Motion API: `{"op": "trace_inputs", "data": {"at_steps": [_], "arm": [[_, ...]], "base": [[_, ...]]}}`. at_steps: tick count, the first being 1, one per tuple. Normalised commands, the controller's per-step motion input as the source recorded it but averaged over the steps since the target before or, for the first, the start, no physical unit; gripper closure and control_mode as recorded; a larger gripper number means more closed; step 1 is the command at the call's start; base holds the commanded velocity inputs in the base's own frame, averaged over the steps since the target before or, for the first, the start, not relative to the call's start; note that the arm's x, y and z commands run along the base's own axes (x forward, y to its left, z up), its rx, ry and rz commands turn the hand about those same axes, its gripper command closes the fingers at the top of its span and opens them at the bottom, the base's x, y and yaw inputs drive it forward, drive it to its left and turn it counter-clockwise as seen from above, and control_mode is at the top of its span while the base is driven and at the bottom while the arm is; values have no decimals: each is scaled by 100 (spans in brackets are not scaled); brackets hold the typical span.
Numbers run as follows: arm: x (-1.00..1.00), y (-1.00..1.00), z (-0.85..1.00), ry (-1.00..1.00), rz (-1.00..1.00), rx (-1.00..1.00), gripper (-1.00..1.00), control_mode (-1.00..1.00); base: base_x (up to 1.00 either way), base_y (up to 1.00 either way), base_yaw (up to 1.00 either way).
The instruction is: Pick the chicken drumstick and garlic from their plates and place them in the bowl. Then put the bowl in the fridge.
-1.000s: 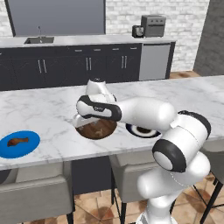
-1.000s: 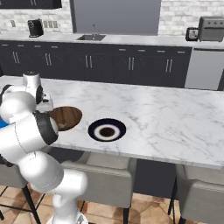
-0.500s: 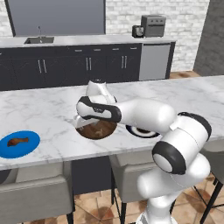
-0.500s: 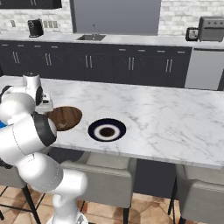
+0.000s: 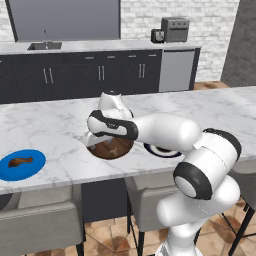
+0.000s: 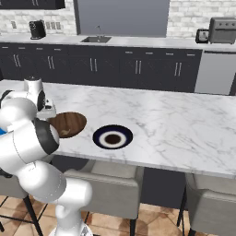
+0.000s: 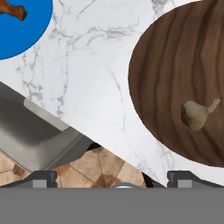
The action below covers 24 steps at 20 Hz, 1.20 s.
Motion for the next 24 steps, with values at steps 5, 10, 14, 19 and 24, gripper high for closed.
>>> {"op": "trace_inputs", "data": {"at_steps": [5, 10, 14, 19, 24], "arm": [[0, 0, 0, 0, 0, 0, -100, 100], [0, 0, 0, 0, 0, 0, -100, 100], [0, 0, 0, 0, 0, 0, -100, 100], [0, 0, 0, 0, 0, 0, -100, 100], [0, 0, 0, 0, 0, 0, -100, 100]], "base": [[-13, 13, 0], [-14, 74, 0], [-6, 82, 0], [1, 82, 0], [22, 56, 0]]}}
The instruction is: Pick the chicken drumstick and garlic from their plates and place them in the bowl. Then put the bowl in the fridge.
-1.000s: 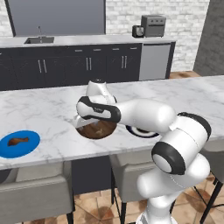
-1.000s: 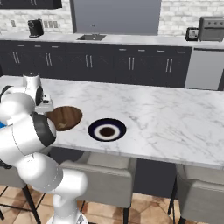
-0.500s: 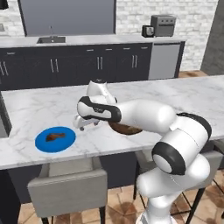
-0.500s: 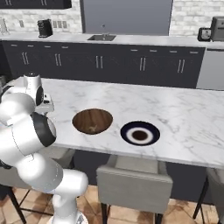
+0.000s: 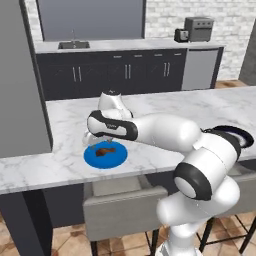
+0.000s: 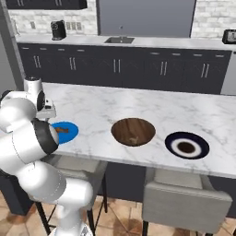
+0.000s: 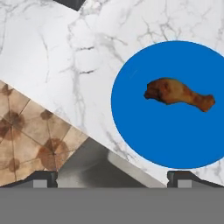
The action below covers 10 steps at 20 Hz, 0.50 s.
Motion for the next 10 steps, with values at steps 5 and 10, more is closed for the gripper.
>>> {"op": "trace_inputs", "data": {"at_steps": [5, 10], "arm": [[0, 0, 0, 0, 0, 0, -100, 100], [0, 0, 0, 0, 0, 0, -100, 100]], "base": [[38, 51, 0], [56, 21, 7]]}}
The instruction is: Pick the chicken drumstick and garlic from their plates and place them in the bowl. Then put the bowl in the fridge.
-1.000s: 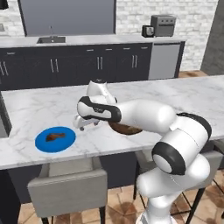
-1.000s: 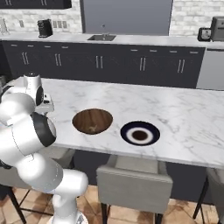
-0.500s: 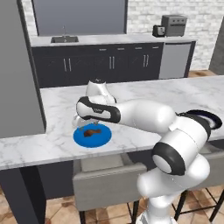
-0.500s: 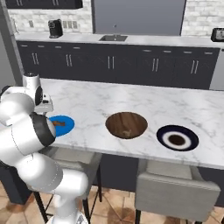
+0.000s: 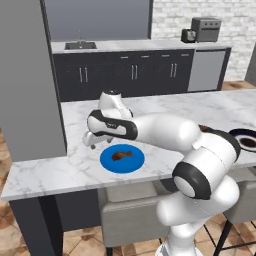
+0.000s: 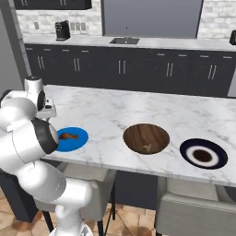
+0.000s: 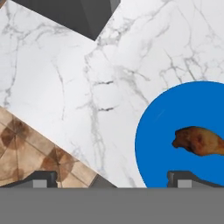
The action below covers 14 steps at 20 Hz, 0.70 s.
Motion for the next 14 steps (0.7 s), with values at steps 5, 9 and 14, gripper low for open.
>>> {"op": "trace_inputs", "data": {"at_steps": [5, 9, 14], "arm": [[0, 0, 0, 0, 0, 0, -100, 100], [0, 0, 0, 0, 0, 0, -100, 100], [0, 0, 0, 0, 0, 0, -100, 100]], "base": [[55, 10, 7], [27, 6, 2], [0, 0, 0]]}}
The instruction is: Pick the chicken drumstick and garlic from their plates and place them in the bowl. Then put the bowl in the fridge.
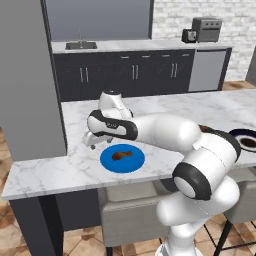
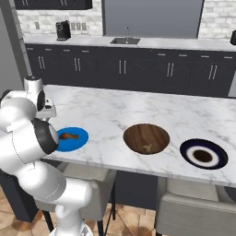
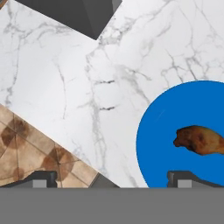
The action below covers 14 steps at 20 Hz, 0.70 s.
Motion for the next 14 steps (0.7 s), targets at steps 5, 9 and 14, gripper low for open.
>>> {"op": "trace_inputs", "data": {"at_steps": [5, 9, 14], "arm": [[0, 0, 0, 0, 0, 0, -100, 100], [0, 0, 0, 0, 0, 0, -100, 100], [0, 0, 0, 0, 0, 0, -100, -100]], "base": [[0, 0, 0], [0, 0, 0], [0, 0, 0]]}}
